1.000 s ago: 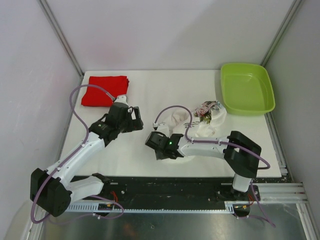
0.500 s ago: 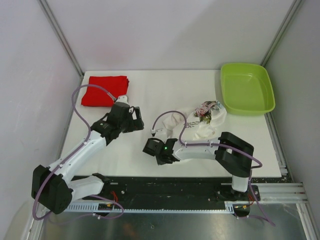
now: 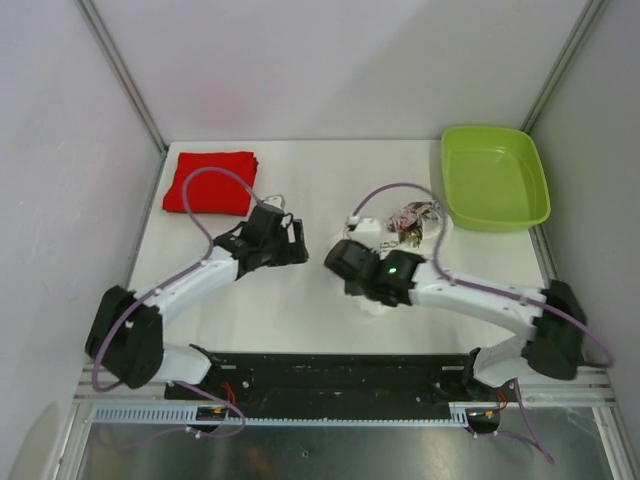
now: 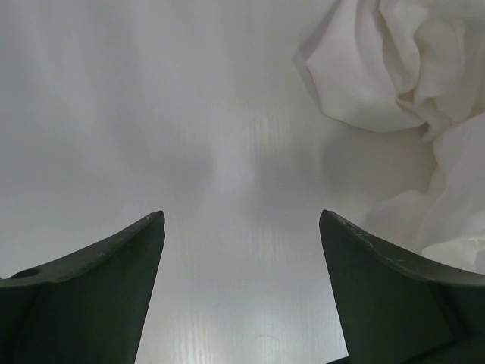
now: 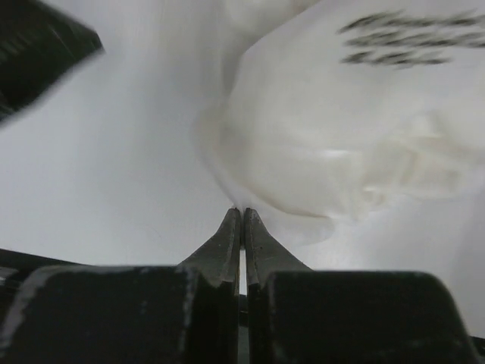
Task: Fold and stack the t-shirts
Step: Flatten out the tshirt
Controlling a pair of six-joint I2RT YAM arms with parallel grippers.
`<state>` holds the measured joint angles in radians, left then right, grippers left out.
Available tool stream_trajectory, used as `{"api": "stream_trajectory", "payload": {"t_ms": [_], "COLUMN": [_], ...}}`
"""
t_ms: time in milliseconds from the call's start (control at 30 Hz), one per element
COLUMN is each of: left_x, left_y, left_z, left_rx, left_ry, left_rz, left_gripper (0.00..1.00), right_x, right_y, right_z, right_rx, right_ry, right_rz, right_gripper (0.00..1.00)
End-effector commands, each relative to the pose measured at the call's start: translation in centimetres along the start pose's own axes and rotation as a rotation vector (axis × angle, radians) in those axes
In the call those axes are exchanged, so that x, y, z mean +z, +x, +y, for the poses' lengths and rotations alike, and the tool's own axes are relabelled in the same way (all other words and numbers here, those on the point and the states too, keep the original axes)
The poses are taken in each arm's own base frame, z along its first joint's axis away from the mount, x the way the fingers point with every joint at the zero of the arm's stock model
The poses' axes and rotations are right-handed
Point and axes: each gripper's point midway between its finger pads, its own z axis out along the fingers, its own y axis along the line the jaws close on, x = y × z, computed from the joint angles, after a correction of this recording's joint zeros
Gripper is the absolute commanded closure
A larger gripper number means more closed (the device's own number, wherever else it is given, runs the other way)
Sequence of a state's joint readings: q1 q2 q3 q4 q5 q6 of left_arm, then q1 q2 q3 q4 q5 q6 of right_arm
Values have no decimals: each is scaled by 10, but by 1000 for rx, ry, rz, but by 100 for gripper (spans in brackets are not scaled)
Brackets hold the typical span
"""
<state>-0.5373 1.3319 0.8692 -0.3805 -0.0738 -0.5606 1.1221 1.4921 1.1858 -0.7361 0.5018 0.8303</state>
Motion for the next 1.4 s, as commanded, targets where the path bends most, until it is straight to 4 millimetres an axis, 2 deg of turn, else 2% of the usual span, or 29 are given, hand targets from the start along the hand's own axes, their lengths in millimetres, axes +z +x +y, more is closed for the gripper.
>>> {"api": "stream_trajectory", "payload": {"t_ms": [0, 133, 267, 400, 600, 800, 900, 967, 1067, 1100, 1200, 1367], "left_x": [14, 37, 58, 75, 100, 122, 132, 135, 124, 117, 92, 41], "left_y": [-22, -18, -17, -14, -11, -11, -7, -9, -23, -30, -45, -63], "left_z": [-48, -71, -89, -101, -107, -107, -103, -95, -84, -79, -60, -22], "left_rx": [32, 98, 131, 158, 177, 179, 172, 164, 161, 157, 150, 114], "left_ry": [109, 136, 173, 197, 192, 162, 137, 95, 35, 15, -36, -127], "left_rz": [-41, -17, 13, 44, 75, 87, 95, 78, 17, -9, -69, -148], "left_gripper": [13, 17, 24, 29, 33, 39, 51, 66, 91, 95, 99, 100], "right_x": [-40, -68, -93, -111, -130, -140, -144, -144, -145, -146, -148, -158], "right_y": [-43, -68, -84, -96, -114, -131, -145, -154, -167, -171, -181, -190], "right_z": [-63, -112, -155, -188, -214, -225, -231, -234, -236, -235, -234, -236], "right_rx": [85, 182, 253, 300, 322, 336, 350, 358, 370, 369, 366, 358], "right_ry": [120, 177, 232, 286, 337, 357, 364, 366, 356, 351, 344, 349], "right_rz": [-122, -192, -245, -290, -336, -368, -392, -404, -421, -426, -440, -469], "right_gripper": [100, 100, 100, 100, 100, 100, 100, 100, 100, 100, 100, 100]}}
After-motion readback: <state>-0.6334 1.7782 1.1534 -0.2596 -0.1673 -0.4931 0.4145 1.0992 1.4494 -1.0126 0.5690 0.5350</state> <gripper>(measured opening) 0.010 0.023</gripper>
